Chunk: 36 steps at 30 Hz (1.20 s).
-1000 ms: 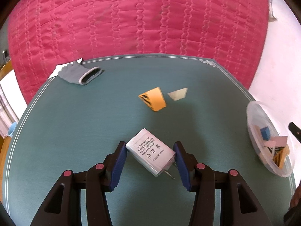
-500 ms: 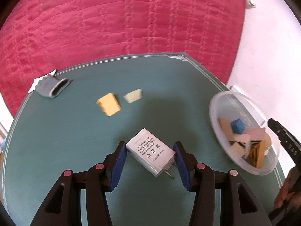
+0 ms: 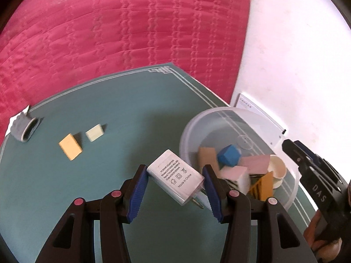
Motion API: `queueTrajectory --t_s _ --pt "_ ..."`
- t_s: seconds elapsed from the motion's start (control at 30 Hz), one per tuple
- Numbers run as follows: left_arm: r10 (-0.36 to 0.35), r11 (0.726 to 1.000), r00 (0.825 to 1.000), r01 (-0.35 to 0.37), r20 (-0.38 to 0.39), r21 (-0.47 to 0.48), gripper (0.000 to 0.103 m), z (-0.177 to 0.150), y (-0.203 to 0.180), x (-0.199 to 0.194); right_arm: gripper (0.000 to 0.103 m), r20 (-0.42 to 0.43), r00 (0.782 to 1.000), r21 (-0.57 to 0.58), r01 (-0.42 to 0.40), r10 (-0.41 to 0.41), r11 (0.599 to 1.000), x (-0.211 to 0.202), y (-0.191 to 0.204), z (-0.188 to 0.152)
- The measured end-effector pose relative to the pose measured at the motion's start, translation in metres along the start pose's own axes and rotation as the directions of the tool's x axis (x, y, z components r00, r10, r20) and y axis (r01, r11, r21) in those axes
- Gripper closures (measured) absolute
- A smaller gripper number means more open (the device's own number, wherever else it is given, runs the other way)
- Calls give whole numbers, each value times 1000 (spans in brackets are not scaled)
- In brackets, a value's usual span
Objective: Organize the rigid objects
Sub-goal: 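Lower the charger plug into the basin and open the left tool, then withdraw both tools from the basin toward the orange block and beige tile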
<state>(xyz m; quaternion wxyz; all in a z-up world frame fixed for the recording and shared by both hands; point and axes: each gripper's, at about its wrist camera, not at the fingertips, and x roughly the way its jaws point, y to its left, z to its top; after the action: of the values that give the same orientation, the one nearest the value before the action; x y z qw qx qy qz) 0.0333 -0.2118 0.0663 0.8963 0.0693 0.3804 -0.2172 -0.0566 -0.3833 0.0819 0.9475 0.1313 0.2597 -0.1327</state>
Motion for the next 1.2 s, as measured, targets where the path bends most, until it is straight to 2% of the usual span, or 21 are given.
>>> queueTrajectory --t_s 0.4,0.43,0.47,0.53,0.9,1.2 --pt "-84 993 996 84 -2 84 49 13 -33 17 68 -4 1000 20 -3 4 1000 -2 -3 2" --pt "-92 992 996 92 -1 89 47 14 -35 17 68 -5 1000 21 -3 4 1000 -2 -3 2" --pt "-97 991 995 97 0 90 39 14 -36 18 68 -6 1000 22 -4 4 1000 -2 -3 2" --pt "-94 992 995 92 18 81 28 14 -35 16 68 -6 1000 24 -4 4 1000 -3 -3 2" --pt "-32 999 999 31 27 19 28 9 -6 16 68 -16 1000 21 -5 5 1000 -2 -1 1" --pt "-11 1000 1000 10 10 17 27 2 -3 17 68 -29 1000 14 -9 10 1000 3 1 -2"
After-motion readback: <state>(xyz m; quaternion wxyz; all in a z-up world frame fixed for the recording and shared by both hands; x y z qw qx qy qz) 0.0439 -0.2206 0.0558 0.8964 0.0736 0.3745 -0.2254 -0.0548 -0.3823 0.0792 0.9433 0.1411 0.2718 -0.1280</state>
